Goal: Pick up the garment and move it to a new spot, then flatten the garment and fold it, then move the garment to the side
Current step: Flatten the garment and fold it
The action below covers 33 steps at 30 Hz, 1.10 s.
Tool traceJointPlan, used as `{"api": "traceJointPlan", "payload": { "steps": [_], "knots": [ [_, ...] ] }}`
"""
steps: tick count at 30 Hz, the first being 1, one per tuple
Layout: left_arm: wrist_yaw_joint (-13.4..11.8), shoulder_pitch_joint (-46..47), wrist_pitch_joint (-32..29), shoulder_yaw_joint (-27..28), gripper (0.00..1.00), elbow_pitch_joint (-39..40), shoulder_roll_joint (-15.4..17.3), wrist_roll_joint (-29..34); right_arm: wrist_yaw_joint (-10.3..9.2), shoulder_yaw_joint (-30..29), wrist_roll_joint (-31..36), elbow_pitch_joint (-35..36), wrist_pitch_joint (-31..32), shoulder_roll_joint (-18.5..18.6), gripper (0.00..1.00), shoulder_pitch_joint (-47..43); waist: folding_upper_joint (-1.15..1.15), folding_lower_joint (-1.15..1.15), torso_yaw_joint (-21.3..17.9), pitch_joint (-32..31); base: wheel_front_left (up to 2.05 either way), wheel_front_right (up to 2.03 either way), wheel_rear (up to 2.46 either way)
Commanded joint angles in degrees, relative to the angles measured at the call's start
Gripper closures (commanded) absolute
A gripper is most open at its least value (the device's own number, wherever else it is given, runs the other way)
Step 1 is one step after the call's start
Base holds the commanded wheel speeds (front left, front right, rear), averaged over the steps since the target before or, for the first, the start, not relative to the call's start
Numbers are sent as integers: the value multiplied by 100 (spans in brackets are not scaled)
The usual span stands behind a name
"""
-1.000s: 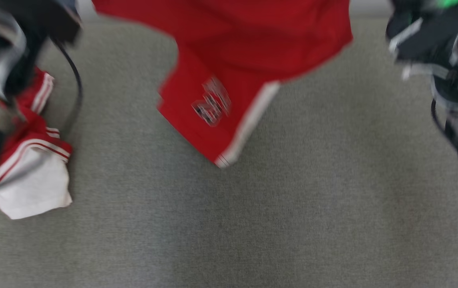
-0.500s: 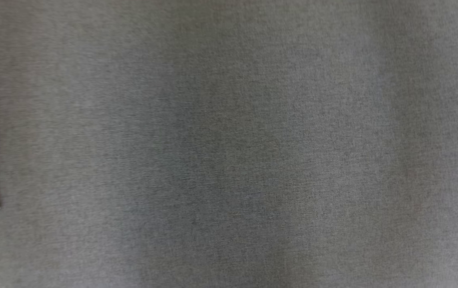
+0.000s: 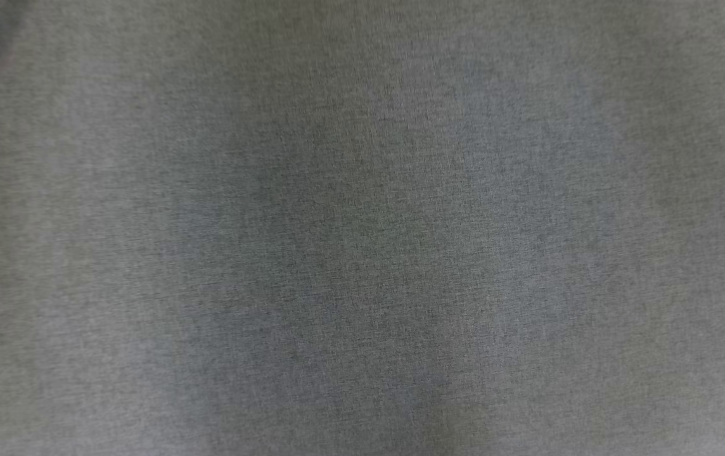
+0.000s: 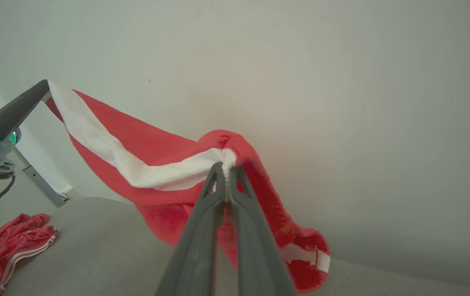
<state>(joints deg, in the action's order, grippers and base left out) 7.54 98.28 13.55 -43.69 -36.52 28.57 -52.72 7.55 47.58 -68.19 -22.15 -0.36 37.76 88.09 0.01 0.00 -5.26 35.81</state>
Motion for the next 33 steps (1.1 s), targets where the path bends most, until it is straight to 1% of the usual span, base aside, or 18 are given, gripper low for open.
{"api": "traceJointPlan", "payload": {
  "steps": [1, 3, 5, 7, 9, 10, 13, 14, 15, 17, 18, 21, 23, 26, 27, 29, 30, 33],
  "knots": [
    [-11, -598, 93, 7, 100, 268, 139, -132, -13, 132, -135, 278, -158, 277, 100, -479, -1, 0, 130, -270, 0, 0, 0],
    [-15, -1245, 150, 109, 100, 615, 283, -244, -14, 258, -353, 637, -318, 546, 100, -1065, -1, 0, 184, -455, 0, 0, 0],
    [-128, -1963, 165, 201, 100, 988, 451, -150, -14, 404, -483, 996, -507, 847, 100, -1697, -1, 0, 212, -649, 0, 0, 0],
    [-306, -2737, 165, 423, 100, 1519, 493, -77, -14, 540, -591, 1321, -747, 1172, 100, -2362, -1, 0, 268, -829, 0, 0, 0],
    [-552, -3596, 165, 812, 100, 2073, 511, -74, -14, 694, -612, 1584, -961, 1417, 100, -2996, -1, 0, 277, -987, 0, 0, 0],
    [-746, -4481, 166, 1083, 100, 2538, 551, 45, -14, 777, -765, 1770, -1129, 1536, 100, -3556, -1, 0, 270, -1128, 0, 0, 0],
    [-781, -5724, 166, 1380, 100, 3140, 504, 194, -14, 914, -791, 1965, -1275, 1652, 100, -4207, -1, 0, 229, -1308, 0, 0, 0],
    [-780, -6080, 166, 1496, 100, 3299, 455, 257, -14, 949, -771, 2006, -1300, 1683, 100, -4398, -1, 0, 223, -1358, 0, 0, 0],
    [-676, -6474, 166, 1500, 100, 3383, 405, 292, -14, 972, -766, 2024, -1341, 1689, 100, -4574, -1, 0, 226, -1424, 0, 0, 0],
    [-593, -7115, 167, 1719, 100, 3438, 339, 408, -14, 1026, -712, 2086, -1374, 1683, 100, -4856, -1, 0, 213, -1535, 0, 0, 0],
    [-593, -7115, 167, 1719, 100, 3438, 339, 408, -14, 1026, -712, 2086, -1374, 1683, 100, -4856, -1, 0, 213, -1535, 0, 0, 0],
    [-448, -7901, 167, 1873, 100, 3364, 163, 661, -14, 1074, -701, 2142, -1418, 1677, 100, -5294, -1, 0, 218, -1718, 0, 0, 0],
    [-287, -8344, 167, 1954, 100, 3340, 2, 805, -13, 1127, -697, 2199, -1433, 1692, 100, -5575, -1, 0, 234, -1845, 0, 0, 0],
    [-138, -8892, 168, 2157, 100, 3273, -149, 1085, -14, 1133, -741, 2308, -1450, 1714, 100, -5926, -1, 0, 228, -2006, 0, 0, 0],
    [-104, -9096, 167, 2172, 100, 3229, -234, 1157, -14, 1136, -748, 2323, -1458, 1735, 100, -6061, -1, 0, 237, -2065, 0, 0, 0],
    [-78, -9379, 168, 2283, 100, 3155, -302, 1344, -14, 1147, -791, 2362, -1467, 1773, 100, -6309, -1, 0, 236, -2169, 0, 0, 0],
    [-60, -9493, 168, 2368, 100, 3147, -410, 1319, -14, 1167, -761, 2365, -1472, 1807, 100, -6415, -1, 0, 243, -2229, 0, 0, 0],
    [-39, -9822, 168, 2506, 100, 3061, -555, 1475, -14, 1223, -875, 2369, -1465, 1860, 100, -6791, -1, 0, 263, -2384, 0, 0, 0]
  ]
}}
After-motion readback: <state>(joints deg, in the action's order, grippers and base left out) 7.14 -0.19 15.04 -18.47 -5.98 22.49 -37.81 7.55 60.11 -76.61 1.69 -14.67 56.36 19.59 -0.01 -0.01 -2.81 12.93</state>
